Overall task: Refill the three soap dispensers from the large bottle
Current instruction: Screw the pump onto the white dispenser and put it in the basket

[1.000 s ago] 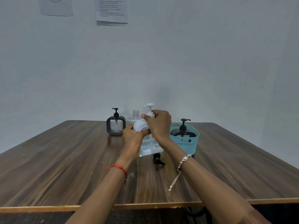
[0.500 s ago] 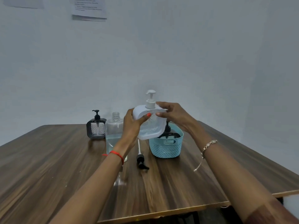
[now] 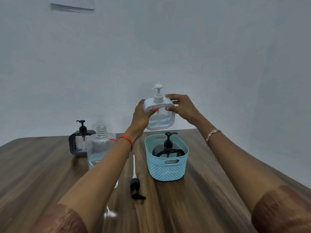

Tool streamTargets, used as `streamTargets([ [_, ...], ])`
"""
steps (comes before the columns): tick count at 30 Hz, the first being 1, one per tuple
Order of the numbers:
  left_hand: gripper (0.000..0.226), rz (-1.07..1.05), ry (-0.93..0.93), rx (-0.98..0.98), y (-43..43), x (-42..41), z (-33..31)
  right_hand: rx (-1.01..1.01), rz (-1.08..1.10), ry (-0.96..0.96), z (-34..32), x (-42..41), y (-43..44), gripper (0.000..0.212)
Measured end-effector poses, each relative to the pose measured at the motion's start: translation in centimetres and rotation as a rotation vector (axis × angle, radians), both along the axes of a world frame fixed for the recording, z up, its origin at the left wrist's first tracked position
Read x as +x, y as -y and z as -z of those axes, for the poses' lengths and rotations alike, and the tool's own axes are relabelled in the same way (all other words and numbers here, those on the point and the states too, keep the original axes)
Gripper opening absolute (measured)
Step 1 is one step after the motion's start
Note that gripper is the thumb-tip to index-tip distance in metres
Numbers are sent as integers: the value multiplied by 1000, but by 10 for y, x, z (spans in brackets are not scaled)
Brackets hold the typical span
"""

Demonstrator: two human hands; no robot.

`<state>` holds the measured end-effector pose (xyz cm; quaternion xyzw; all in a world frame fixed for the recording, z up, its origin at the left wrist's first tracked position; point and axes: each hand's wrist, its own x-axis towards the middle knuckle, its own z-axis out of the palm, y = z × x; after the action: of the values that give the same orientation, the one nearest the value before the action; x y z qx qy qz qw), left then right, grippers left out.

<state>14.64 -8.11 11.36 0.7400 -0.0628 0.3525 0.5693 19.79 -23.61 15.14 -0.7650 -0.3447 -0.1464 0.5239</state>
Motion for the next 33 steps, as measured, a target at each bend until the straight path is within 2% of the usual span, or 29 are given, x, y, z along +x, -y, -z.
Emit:
streamTargets([
  [9,41,-2,-275,8,1,30,54,-75,-38,-220,57,36,8,45],
  [13,46,-23,-386,175,-2,29,66,-190,-2,-284,76,39,12,35],
  [15,39,-7,-421,261,-1,24,69,-275,-5,-291,82,38,14,40],
  [18,45,-16,-453,347,0,20,70,-313,-46,-329,88,37,18,45],
  [21,26,-35,-524,509,-1,23,68,-329,-12,-365,90,38,20,39],
  [24,24,-51,-557,661,-2,24,68,-371,7,-406,91,37,19,27],
  [28,38,-68,-585,781,3,23,69,-400,12,-400,90,34,18,23],
  [33,38,-39,-614,831,11,14,70,-439,43,-358,90,31,17,20],
])
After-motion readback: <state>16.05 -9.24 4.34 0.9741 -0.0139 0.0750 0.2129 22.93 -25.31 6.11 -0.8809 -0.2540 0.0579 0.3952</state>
